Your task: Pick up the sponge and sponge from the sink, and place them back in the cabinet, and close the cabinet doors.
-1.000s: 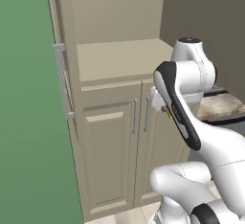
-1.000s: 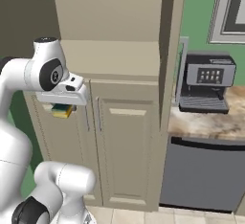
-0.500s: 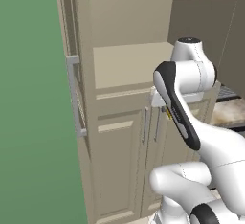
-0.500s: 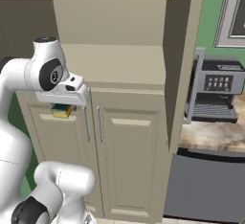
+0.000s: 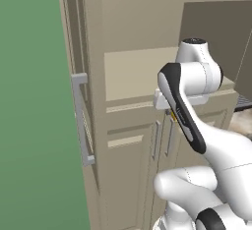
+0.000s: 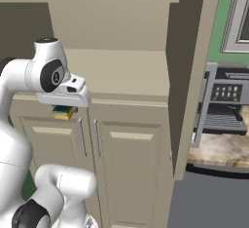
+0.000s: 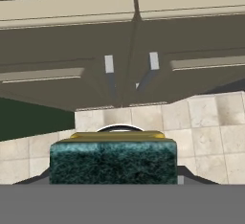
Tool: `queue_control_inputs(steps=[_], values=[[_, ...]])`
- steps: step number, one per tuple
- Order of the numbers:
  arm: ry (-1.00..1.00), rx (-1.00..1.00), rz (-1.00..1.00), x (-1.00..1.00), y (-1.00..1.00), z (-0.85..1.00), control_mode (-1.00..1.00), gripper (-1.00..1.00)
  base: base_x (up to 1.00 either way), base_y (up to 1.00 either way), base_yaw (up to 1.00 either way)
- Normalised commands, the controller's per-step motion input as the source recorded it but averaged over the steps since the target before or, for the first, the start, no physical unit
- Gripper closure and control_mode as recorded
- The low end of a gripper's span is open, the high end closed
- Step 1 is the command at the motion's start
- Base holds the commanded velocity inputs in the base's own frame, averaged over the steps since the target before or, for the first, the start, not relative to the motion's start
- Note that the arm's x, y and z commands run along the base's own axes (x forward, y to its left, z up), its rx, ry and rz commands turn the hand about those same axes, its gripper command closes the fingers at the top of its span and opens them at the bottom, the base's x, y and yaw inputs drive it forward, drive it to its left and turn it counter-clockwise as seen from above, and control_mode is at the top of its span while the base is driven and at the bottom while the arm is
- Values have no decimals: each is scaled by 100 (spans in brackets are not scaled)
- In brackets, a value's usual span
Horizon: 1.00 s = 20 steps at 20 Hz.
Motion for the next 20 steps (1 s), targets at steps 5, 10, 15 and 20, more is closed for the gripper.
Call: queue_control_inputs(steps=[5,10,15,20], values=[[0,0,0,0,0,0,100,100,16,0,0],[0,0,0,0,0,0,100,100,6,0,1],[0,0,0,0,0,0,100,100,7,0,2],[0,0,0,0,0,0,100,100,8,0,2]])
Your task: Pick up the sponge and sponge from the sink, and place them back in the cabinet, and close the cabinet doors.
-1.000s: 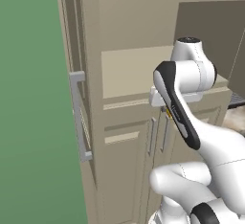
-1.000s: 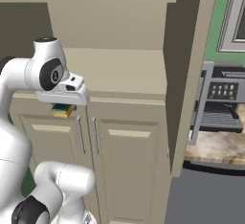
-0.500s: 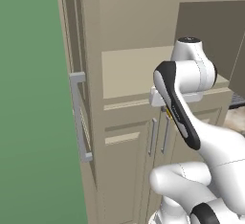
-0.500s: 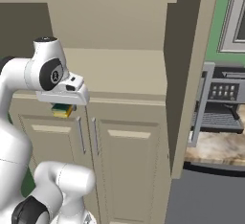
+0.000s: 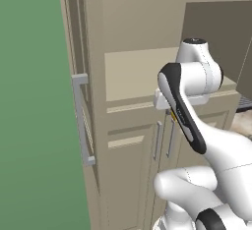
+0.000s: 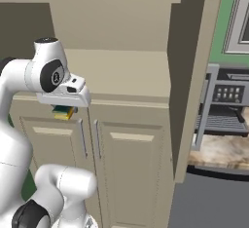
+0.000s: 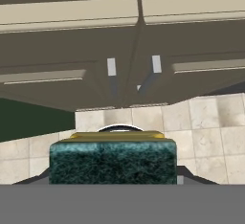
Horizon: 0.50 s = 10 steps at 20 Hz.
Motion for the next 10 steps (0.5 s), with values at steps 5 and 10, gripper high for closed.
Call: queue_control_inputs(steps=[5,10], values=[[0,0,0,0,0,0,100,100,8,0,4],[0,0,0,0,0,0,100,100,7,0,8]])
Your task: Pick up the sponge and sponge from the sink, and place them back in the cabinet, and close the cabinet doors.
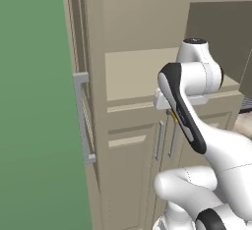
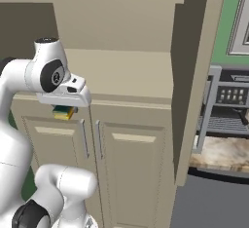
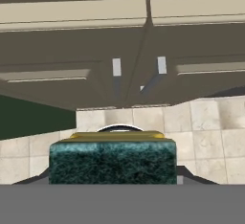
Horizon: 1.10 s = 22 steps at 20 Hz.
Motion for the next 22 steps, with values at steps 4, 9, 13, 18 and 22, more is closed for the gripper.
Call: queue_control_inputs(steps=[4,9,13,18,22], values=[[0,0,0,0,0,0,100,100,8,0,10],[0,0,0,0,0,0,100,100,9,0,6],[0,0,0,5,0,1,-100,100,12,0,1],[-1,0,0,15,2,20,-100,100,0,0,0],[0,0,0,34,8,22,-100,100,0,0,0]])
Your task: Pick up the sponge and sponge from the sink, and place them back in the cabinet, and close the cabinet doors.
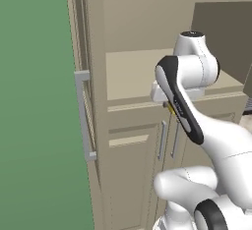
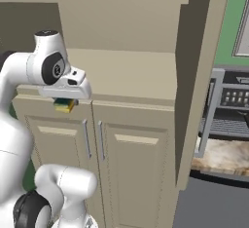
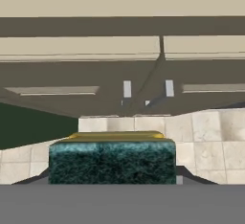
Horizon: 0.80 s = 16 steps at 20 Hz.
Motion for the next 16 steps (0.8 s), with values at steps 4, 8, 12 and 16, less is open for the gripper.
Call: queue_control_inputs(steps=[4,8,12,16], values=[[0,0,0,49,6,18,-100,100,0,0,0],[0,0,0,55,4,14,-100,100,0,0,0],[0,0,0,46,0,3,-100,100,0,0,0],[0,0,0,47,0,0,-100,100,0,0,0]])
